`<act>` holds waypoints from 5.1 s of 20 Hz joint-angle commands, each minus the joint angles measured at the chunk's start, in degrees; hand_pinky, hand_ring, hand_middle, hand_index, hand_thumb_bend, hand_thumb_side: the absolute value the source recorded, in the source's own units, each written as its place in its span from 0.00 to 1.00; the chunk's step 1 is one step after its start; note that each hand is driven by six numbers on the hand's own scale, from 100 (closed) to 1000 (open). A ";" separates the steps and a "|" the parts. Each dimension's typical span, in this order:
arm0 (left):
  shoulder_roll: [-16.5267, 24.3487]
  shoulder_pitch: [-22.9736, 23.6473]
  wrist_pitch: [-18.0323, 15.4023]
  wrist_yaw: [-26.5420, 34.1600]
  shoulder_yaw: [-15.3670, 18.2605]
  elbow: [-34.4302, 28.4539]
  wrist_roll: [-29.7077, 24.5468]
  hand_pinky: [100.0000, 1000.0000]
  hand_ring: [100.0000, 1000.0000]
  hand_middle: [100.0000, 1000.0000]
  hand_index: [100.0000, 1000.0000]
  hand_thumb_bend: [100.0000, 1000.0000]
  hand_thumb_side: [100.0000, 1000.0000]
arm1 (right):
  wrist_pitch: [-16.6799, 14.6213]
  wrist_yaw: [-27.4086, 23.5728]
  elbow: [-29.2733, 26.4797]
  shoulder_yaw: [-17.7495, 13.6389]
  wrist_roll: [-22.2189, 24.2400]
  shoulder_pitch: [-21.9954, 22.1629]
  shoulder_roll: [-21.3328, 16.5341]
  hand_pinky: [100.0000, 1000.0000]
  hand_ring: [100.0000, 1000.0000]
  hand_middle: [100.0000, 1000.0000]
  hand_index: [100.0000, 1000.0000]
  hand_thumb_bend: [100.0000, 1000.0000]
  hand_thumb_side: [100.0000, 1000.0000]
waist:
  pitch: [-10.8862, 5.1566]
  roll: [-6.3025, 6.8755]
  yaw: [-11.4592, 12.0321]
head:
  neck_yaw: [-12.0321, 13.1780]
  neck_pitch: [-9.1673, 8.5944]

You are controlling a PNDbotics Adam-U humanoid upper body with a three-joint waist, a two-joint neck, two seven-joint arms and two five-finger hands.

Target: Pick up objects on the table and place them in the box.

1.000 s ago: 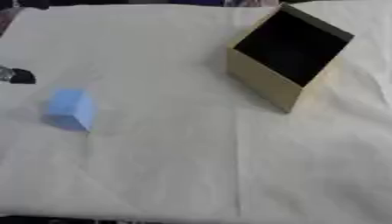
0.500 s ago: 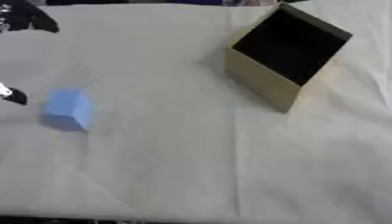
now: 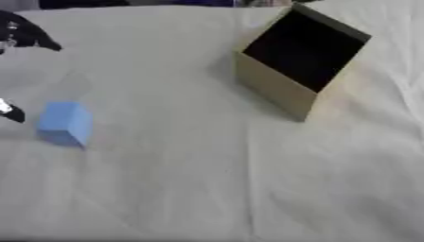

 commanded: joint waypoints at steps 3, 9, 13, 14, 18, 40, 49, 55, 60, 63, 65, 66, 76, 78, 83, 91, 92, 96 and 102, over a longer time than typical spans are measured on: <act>1.00 -1.08 2.16 4.37 -1.56 1.78 -5.29 0.99 0.94 0.83 1.00 0.70 0.53 | 0.13 0.14 -0.93 0.02 0.37 -0.50 -0.52 0.61 0.76 0.55 0.69 0.00 0.78 | -0.47 0.15 -0.16 | 0.00 -0.85; 0.53 -0.64 6.44 10.19 -3.37 2.80 -8.28 0.98 0.92 0.80 1.00 0.68 0.52 | 0.19 0.14 -0.93 0.13 0.57 -0.74 -0.40 0.61 0.76 0.55 0.69 0.00 0.78 | -0.21 0.19 -0.33 | 0.10 -1.07; 0.22 -0.61 7.77 12.00 -4.04 2.69 -9.94 0.97 0.92 0.79 1.00 0.69 0.53 | 0.17 0.08 -0.93 0.12 0.64 -0.84 -0.34 0.61 0.76 0.55 0.69 0.00 0.78 | -0.17 0.19 -0.41 | 0.19 -1.13; 0.13 -0.58 8.12 12.35 -4.22 2.72 -10.18 0.97 0.92 0.79 1.00 0.70 0.53 | 0.17 0.05 -0.93 0.12 0.67 -0.88 -0.33 0.61 0.76 0.55 0.69 0.00 0.78 | -0.16 0.21 -0.44 | 0.21 -1.17; -0.19 -0.66 9.97 11.55 -5.03 3.19 -9.82 0.96 0.92 0.81 0.98 0.71 0.51 | 0.16 -0.09 -0.93 0.14 0.81 -1.03 -0.32 0.61 0.76 0.55 0.69 0.00 0.78 | -0.13 0.30 -0.56 | 0.30 -1.20; -4.19 -2.51 13.63 2.00 -10.01 8.09 -6.14 0.92 0.85 0.73 0.82 0.57 0.61 | 0.07 -0.40 -0.93 0.10 1.13 -1.27 0.08 0.61 0.76 0.55 0.69 0.00 0.78 | 0.08 0.38 -1.38 | 0.28 -1.53; -3.79 -1.92 12.37 3.72 -8.48 5.46 -4.85 0.88 0.77 0.61 0.73 0.20 0.42 | 0.19 -0.32 -0.93 0.09 1.15 -1.13 0.33 0.61 0.77 0.55 0.69 0.00 0.78 | 0.14 0.31 -1.20 | 0.11 -1.46; -2.02 -0.86 12.20 5.10 -5.89 3.13 -5.10 0.87 0.76 0.61 0.73 0.06 0.09 | 0.30 -0.23 -0.93 0.05 1.10 -1.00 0.39 0.61 0.77 0.55 0.69 0.00 0.78 | 0.06 0.33 -0.88 | -0.14 -1.44; -1.21 -0.47 12.17 5.98 -4.23 1.59 -4.68 0.87 0.76 0.60 0.72 0.00 0.02 | 0.38 -0.25 -0.93 0.01 1.10 -0.90 0.40 0.61 0.77 0.55 0.69 0.00 0.78 | -0.13 0.38 -0.69 | -0.24 -1.44; -1.02 -0.58 12.16 6.56 -3.21 0.58 -4.37 0.87 0.76 0.60 0.72 0.00 0.03 | 0.37 -0.28 -0.93 -0.06 1.05 -0.80 0.39 0.61 0.77 0.55 0.69 0.00 0.78 | -0.30 0.39 -0.62 | -0.38 -1.39; -0.95 -0.61 12.21 6.75 -2.85 0.17 -4.29 0.87 0.76 0.60 0.72 0.00 0.03 | 0.35 -0.30 -0.93 -0.09 1.03 -0.77 0.37 0.61 0.77 0.55 0.69 0.00 0.78 | -0.34 0.40 -0.59 | -0.42 -1.38; -0.94 -0.60 12.25 6.80 -2.79 0.07 -4.30 0.87 0.76 0.60 0.72 0.00 0.03 | 0.34 -0.30 -0.93 -0.10 1.02 -0.76 0.36 0.61 0.77 0.55 0.69 0.00 0.78 | -0.35 0.40 -0.59 | -0.42 -1.38; -5.49 -7.38 11.47 10.00 -0.61 -4.46 -3.76 0.87 0.75 0.58 0.71 0.00 0.06 | 0.04 -0.81 -0.93 -0.20 1.06 -0.67 -0.36 0.61 0.77 0.55 0.69 0.00 0.78 | -1.35 0.68 -1.01 | -0.48 -1.09; -7.94 -10.19 12.11 11.12 -0.48 -4.75 -4.33 0.87 0.75 0.57 0.71 0.00 0.09 | 0.03 -1.03 -0.93 -0.20 1.15 -0.70 -0.47 0.61 0.77 0.55 0.69 0.00 0.78 | -1.56 0.73 -1.05 | -0.60 -1.11; -13.85 -17.29 13.55 11.79 -0.94 -3.01 -5.80 0.87 0.74 0.55 0.69 0.00 0.13 | -0.05 -1.30 -0.93 -0.38 1.27 -0.54 -0.63 0.61 0.77 0.55 0.69 0.00 0.78 | -1.88 0.82 -1.09 | -0.98 -1.10; -22.45 -26.46 14.24 12.20 -1.69 1.01 -6.26 0.86 0.74 0.54 0.69 0.00 0.24 | -0.45 -1.97 -0.93 -0.13 1.77 -1.10 -1.32 0.61 0.76 0.55 0.69 0.00 0.77 | -2.20 1.09 -2.56 | -0.84 -1.34; -23.93 -27.94 14.42 11.88 -1.70 1.97 -6.09 0.86 0.75 0.54 0.69 0.00 0.26 | -0.50 -2.04 -0.93 -0.10 1.83 -1.21 -1.38 0.61 0.76 0.55 0.69 0.00 0.77 | -2.15 1.14 -2.71 | -0.79 -1.45; -29.56 -32.69 14.96 10.93 -1.35 5.58 -5.60 0.87 0.75 0.53 0.69 0.00 0.29 | -0.62 -2.21 -0.93 -0.06 2.04 -1.68 -1.51 0.61 0.77 0.55 0.69 0.00 0.78 | -1.76 1.41 -3.05 | -0.54 -1.77; -35.18 -36.65 14.90 9.01 -0.26 8.34 -3.85 0.87 0.75 0.54 0.69 0.00 0.30 | -0.78 -2.38 -0.93 0.14 2.27 -2.87 -1.61 0.61 0.77 0.55 0.70 0.00 0.78 | -0.69 1.91 -3.98 | 0.99 -2.22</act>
